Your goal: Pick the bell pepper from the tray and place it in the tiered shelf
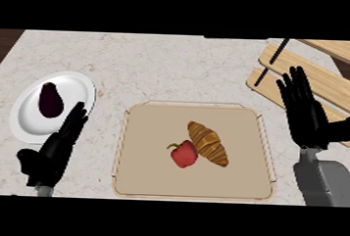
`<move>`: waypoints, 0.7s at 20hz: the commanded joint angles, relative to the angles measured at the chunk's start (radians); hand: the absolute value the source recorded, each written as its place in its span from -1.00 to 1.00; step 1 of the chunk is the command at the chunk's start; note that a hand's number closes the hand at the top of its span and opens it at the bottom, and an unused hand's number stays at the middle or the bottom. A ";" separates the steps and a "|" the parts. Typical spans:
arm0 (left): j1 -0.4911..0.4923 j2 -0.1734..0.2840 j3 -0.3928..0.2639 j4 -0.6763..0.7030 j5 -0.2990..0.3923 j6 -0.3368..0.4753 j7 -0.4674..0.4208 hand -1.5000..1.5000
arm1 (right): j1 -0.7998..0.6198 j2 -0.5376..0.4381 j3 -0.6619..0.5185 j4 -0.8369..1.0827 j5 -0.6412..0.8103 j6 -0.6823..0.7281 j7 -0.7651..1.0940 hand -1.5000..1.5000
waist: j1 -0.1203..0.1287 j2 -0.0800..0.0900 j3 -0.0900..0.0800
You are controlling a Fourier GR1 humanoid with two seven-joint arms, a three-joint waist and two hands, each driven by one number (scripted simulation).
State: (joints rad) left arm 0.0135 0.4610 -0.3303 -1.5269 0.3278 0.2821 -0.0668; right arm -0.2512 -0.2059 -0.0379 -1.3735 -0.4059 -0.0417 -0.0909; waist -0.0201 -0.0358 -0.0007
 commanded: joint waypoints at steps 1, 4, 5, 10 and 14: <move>0.024 0.020 0.029 -0.042 -0.011 -0.006 0.010 0.00 | -0.009 0.047 0.073 -0.122 0.070 -0.054 -0.010 1.00 | 0.022 0.032 0.000; -0.019 0.094 0.119 0.063 0.028 -0.020 0.049 0.00 | -0.088 0.131 0.260 -0.181 0.209 -0.056 -0.094 1.00 | 0.038 0.032 -0.002; -0.008 0.109 0.127 0.055 0.026 -0.014 0.055 0.00 | -0.114 0.150 0.318 -0.208 0.258 -0.069 -0.101 1.00 | 0.050 0.027 -0.002; 0.020 0.121 0.148 0.075 0.067 -0.029 0.100 0.00 | 0.017 0.152 0.323 -0.127 0.634 -0.514 -0.071 1.00 | 0.011 0.021 -0.007; -0.005 0.088 0.145 0.109 0.053 -0.033 0.073 0.00 | 0.094 0.203 0.716 -0.178 0.685 -0.709 -0.018 -1.00 | 0.026 0.031 -0.001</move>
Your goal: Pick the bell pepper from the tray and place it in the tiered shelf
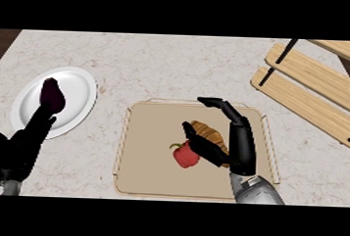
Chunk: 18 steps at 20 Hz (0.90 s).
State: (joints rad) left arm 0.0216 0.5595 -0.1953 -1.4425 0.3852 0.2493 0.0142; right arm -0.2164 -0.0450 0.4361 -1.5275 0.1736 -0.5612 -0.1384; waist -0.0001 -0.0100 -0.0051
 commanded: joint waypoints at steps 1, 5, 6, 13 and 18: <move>0.002 0.031 0.035 0.019 0.020 -0.049 0.010 0.00 | 0.057 0.043 0.272 0.017 0.136 -0.213 0.029 -1.00 | 0.011 0.007 0.004; 0.038 -0.005 0.026 0.040 0.001 -0.035 -0.037 0.00 | 0.166 0.026 0.349 -0.051 0.438 -0.301 0.272 -1.00 | -0.020 -0.002 0.001; 0.009 0.003 0.032 0.039 -0.002 -0.015 0.000 0.00 | 0.152 0.015 0.338 -0.037 0.510 -0.296 0.331 -1.00 | -0.029 -0.004 0.000; 0.053 0.035 0.070 0.035 0.031 -0.065 -0.021 0.00 | 0.200 -0.077 0.309 -0.112 0.814 0.010 0.696 -1.00 | -0.031 -0.010 -0.004; 0.012 0.022 0.067 0.038 0.043 -0.069 0.013 0.00 | 0.130 -0.092 0.382 -0.159 0.912 0.379 0.908 -1.00 | -0.022 -0.003 -0.003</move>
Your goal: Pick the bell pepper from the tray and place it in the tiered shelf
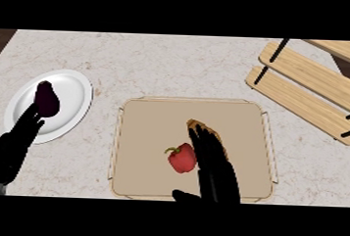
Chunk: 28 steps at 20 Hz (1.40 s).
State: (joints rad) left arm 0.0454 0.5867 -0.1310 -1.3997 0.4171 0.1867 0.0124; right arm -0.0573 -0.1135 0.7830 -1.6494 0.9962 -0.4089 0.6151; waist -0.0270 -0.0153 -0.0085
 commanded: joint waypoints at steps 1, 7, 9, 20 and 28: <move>0.009 0.013 0.011 0.014 -0.001 -0.020 -0.014 0.00 | -0.026 -0.023 0.060 -0.055 0.109 0.289 0.197 -1.00 | 0.011 0.003 0.000; 0.017 -0.028 -0.001 0.011 -0.029 -0.011 -0.046 0.00 | -0.177 0.100 0.064 -0.151 0.143 0.692 0.447 -1.00 | 0.029 0.011 0.006; 0.017 -0.029 0.004 0.027 -0.023 -0.044 -0.053 0.00 | -0.209 0.111 0.049 -0.209 0.109 0.803 0.504 -1.00 | 0.027 0.012 0.007; -0.004 -0.060 0.054 -0.026 -0.079 -0.056 0.018 0.00 | -0.263 0.112 -0.041 0.031 0.085 0.699 0.392 -1.00 | 0.035 0.015 0.009; -0.042 -0.099 0.139 0.029 -0.131 -0.118 0.030 0.00 | -0.271 0.113 -0.114 0.127 0.122 0.619 0.259 -1.00 | 0.032 0.015 0.009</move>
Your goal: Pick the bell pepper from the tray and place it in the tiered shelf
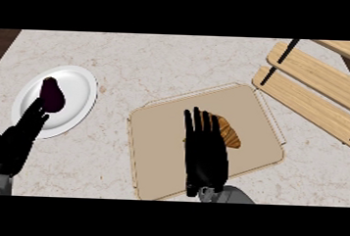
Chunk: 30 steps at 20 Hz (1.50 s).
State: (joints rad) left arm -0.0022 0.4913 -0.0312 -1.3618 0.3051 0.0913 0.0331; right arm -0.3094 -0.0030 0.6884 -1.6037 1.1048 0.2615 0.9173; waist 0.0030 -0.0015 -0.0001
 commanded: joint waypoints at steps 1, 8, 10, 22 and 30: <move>0.045 -0.057 -0.008 -0.074 -0.054 0.037 0.024 0.00 | 0.046 0.003 0.050 0.027 0.048 -0.065 0.004 -1.00 | 0.001 0.000 0.000; -0.033 -0.071 0.052 0.024 -0.081 -0.041 0.021 0.00 | -0.017 0.003 -0.084 0.171 0.029 -0.102 -0.139 -1.00 | 0.000 0.002 0.000; 0.033 -0.049 0.087 -0.041 -0.059 -0.085 0.033 0.00 | -0.014 0.003 -0.057 0.135 0.006 -0.070 -0.098 -1.00 | 0.002 0.001 0.000; -0.040 -0.111 0.088 0.004 -0.137 -0.056 0.049 0.00 | -0.047 -0.041 -0.070 0.260 -0.001 -0.151 -0.227 1.00 | -0.002 0.002 0.000; -0.016 -0.120 0.121 -0.074 -0.143 -0.079 0.113 0.00 | -0.011 -0.014 -0.102 0.189 0.134 -0.235 -0.206 1.00 | -0.001 0.001 0.000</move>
State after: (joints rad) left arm 0.0001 0.3804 0.0856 -1.3969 0.1715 0.0027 0.0885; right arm -0.3240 -0.0187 0.6226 -1.4498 1.1888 0.0694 0.7148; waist 0.0021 -0.0113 -0.0026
